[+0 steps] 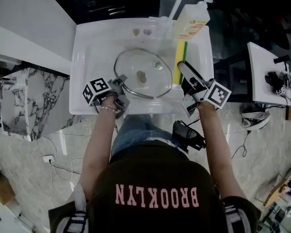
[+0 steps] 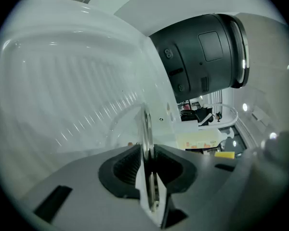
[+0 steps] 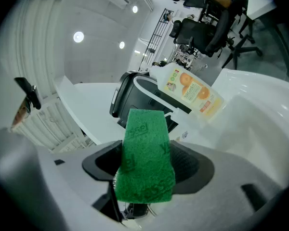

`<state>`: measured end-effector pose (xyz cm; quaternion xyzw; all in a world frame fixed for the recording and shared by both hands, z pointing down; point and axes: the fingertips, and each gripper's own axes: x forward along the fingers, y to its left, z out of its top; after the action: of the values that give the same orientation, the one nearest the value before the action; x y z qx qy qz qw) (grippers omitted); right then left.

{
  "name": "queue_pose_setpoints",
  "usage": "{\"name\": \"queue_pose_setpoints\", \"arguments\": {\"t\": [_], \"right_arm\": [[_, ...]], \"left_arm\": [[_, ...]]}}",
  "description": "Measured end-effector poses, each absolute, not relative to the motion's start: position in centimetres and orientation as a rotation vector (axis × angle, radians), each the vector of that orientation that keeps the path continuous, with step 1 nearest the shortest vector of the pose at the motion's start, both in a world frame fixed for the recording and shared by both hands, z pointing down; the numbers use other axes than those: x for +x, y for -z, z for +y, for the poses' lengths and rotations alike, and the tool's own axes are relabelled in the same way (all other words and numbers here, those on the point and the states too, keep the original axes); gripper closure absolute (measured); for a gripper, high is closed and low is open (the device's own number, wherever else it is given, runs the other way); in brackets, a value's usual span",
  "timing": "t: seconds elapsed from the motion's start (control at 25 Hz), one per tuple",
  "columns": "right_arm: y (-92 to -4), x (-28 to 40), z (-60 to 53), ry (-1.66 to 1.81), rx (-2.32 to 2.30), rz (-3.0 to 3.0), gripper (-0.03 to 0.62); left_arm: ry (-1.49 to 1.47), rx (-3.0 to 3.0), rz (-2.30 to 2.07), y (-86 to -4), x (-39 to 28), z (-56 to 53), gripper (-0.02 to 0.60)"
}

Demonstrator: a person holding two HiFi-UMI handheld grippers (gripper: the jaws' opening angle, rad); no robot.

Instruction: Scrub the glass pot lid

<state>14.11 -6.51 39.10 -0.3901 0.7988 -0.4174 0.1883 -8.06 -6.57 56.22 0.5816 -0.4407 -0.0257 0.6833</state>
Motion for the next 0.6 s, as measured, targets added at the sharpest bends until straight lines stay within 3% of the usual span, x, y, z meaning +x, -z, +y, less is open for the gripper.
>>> {"name": "queue_pose_setpoints", "arguments": {"t": [0.6], "right_arm": [[-38.5,12.2,-6.6,1.191,-1.038,2.396,0.295]], "left_arm": [[0.072,1.294,-1.007,-56.2,-7.9,-6.5,0.514]]}}
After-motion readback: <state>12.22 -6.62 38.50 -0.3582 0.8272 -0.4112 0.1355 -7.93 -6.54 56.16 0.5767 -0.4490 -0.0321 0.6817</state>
